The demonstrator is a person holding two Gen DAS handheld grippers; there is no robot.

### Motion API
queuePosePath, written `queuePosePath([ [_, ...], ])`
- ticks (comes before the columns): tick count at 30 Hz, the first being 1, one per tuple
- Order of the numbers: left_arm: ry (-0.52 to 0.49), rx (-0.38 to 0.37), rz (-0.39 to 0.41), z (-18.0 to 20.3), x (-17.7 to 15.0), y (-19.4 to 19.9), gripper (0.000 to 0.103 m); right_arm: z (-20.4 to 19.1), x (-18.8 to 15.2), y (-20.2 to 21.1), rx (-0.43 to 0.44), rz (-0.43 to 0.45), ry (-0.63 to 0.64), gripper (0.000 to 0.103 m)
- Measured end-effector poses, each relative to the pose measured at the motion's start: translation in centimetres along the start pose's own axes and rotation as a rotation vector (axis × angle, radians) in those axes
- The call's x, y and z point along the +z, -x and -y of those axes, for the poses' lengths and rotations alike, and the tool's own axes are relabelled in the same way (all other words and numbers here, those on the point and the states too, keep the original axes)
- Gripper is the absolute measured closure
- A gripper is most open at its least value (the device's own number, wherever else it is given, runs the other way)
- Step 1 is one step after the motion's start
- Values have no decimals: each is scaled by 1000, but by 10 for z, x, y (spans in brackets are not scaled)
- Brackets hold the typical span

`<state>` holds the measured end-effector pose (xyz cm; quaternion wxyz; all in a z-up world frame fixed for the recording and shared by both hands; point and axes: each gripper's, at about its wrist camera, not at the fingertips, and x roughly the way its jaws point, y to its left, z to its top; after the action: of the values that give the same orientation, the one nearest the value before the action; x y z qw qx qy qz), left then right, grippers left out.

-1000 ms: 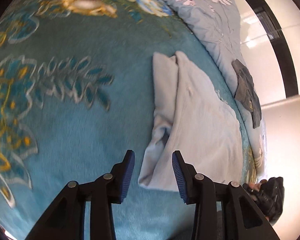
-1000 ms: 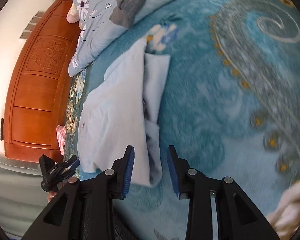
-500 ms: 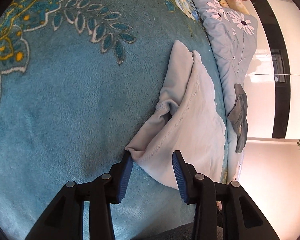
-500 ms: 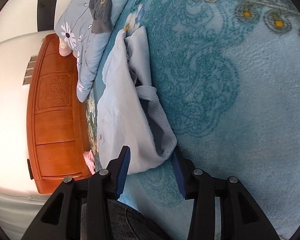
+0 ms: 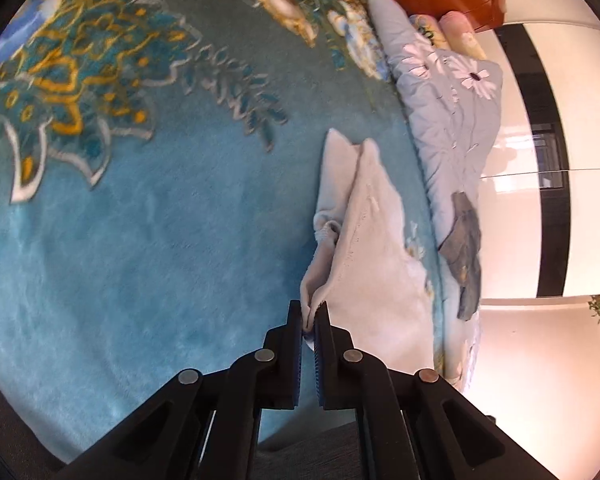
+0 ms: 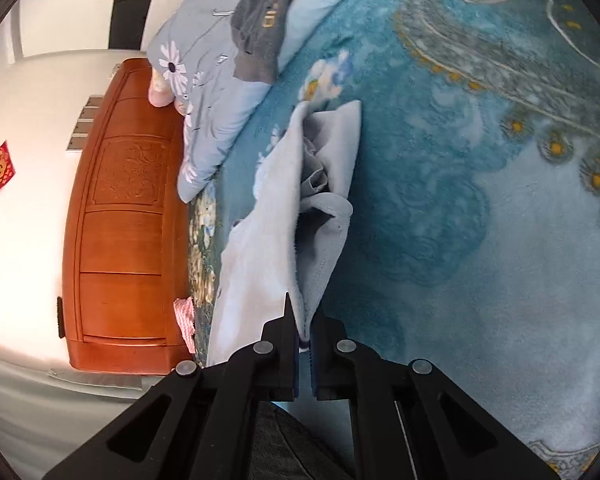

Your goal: Fold clothes

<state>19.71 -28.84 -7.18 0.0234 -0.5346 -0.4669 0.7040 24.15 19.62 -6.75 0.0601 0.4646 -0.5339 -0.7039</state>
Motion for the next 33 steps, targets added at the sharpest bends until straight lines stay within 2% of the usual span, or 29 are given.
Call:
queuePosePath([
  [4, 31, 9, 10, -11, -6, -8, 98, 15, -7, -8, -37, -27, -52, 100],
  [8, -22, 29, 16, -2, -8, -5, 97, -17, -2, -5, -73, -18, 39, 100],
  [10, -21, 14, 18, -1, -9, 0, 94, -33, 0, -4, -91, -14, 84, 100],
  [14, -10, 2, 32, -5, -11, 15, 93, -66, 5, -1, -127, -5, 175, 100],
  [20, -71, -5, 100, -15, -10, 55, 93, -135, 11, -29, -247, -63, 344, 99],
  [25, -82, -36, 149, -22, -3, 80, 89, -211, -6, -68, -312, -126, 568, 99],
  [29, -81, -70, 166, -23, 2, 89, 87, -280, -51, -117, -377, -233, 865, 99],
  [33, -68, -90, 172, -27, 6, 93, 85, -306, -119, -186, -452, -487, 1133, 99],
])
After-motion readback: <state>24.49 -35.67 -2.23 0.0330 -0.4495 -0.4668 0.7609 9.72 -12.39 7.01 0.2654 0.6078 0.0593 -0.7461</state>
